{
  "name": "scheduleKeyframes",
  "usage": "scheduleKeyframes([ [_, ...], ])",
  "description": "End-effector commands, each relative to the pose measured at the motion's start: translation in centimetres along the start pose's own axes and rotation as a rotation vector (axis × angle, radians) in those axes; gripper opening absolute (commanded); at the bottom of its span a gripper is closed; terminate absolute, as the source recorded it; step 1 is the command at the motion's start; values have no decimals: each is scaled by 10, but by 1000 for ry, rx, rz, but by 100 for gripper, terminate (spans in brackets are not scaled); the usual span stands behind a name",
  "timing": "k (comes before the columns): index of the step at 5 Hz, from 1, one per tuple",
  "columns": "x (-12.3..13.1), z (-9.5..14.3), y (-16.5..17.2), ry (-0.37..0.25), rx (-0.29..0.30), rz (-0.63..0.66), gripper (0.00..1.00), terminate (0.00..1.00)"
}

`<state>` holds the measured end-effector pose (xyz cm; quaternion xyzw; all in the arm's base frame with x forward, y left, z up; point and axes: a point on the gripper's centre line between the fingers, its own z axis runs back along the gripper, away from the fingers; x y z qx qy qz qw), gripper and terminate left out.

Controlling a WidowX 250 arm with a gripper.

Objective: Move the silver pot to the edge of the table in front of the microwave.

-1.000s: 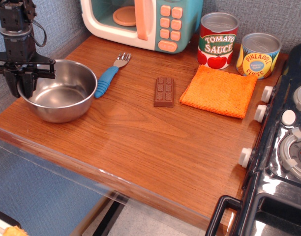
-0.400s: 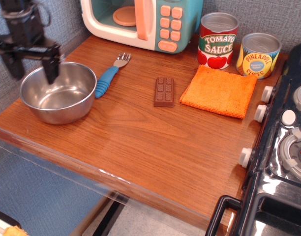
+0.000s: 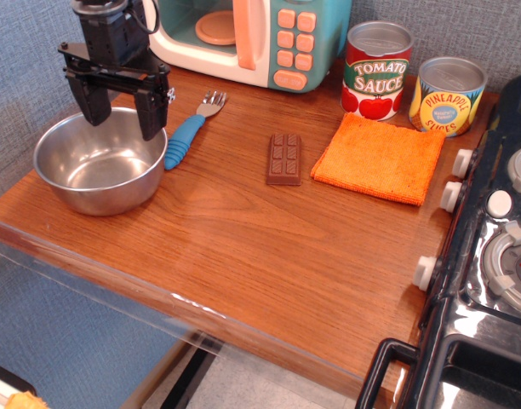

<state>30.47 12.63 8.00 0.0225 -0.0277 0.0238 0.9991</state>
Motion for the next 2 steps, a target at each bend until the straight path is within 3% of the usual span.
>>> scheduleKeyframes([
  [1,-3,18,1,-49,7,-22,100,0],
  [2,-3,18,1,-49,7,-22,100,100],
])
